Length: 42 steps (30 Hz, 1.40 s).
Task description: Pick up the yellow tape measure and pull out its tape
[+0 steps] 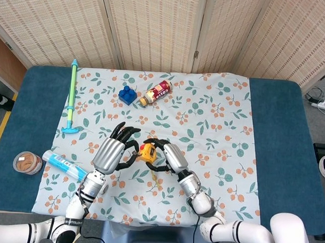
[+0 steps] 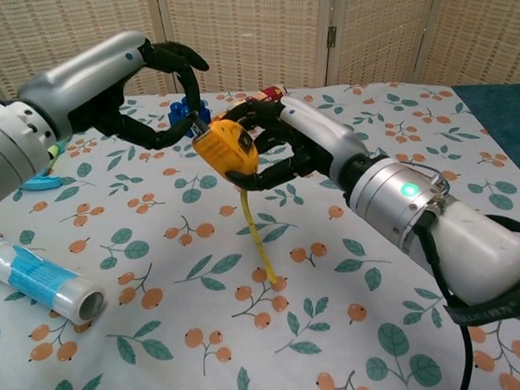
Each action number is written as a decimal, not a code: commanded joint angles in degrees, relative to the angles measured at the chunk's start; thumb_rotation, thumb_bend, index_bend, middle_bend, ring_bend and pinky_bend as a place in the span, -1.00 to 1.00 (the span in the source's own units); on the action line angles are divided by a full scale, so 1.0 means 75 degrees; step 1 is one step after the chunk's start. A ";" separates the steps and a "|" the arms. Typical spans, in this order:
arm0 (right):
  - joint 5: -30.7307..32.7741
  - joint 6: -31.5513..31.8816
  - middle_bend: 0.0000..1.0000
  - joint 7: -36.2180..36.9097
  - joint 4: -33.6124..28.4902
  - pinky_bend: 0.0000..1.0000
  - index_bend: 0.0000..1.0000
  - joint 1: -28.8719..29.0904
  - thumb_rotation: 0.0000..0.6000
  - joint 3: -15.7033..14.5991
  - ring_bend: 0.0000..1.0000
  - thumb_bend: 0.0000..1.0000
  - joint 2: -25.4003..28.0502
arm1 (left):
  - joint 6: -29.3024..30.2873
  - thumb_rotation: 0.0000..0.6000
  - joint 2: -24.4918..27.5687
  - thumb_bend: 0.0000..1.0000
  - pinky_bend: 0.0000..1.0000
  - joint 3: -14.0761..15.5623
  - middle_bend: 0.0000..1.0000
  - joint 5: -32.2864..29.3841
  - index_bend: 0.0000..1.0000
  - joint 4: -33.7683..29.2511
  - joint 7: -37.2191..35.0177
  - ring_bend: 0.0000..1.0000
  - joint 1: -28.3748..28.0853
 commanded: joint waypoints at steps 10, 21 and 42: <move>0.0379 -0.0056 -0.12 -0.0607 -0.0278 -0.54 -0.02 -0.0137 1.00 0.0037 -0.23 -0.19 0.0259 | 0.0275 1.00 -0.0116 0.87 -1.00 -0.0149 -0.52 -0.0196 0.17 0.0302 -0.0409 -0.64 0.0199; 0.0480 0.0151 -0.12 -0.0890 -0.0711 -0.54 -0.02 -0.0564 1.00 -0.0171 -0.23 -0.19 0.0861 | 0.0381 1.00 0.0162 0.87 -1.00 -0.0291 -0.52 -0.0722 0.16 0.0623 -0.1131 -0.63 0.0600; 0.0002 0.0716 -0.12 -0.0228 -0.1112 -0.54 -0.02 -0.1857 1.00 -0.1157 -0.23 -0.19 0.2688 | 0.0135 1.00 0.0470 0.87 -1.00 -0.0572 -0.52 -0.0939 0.15 0.2739 -0.3737 -0.63 0.1075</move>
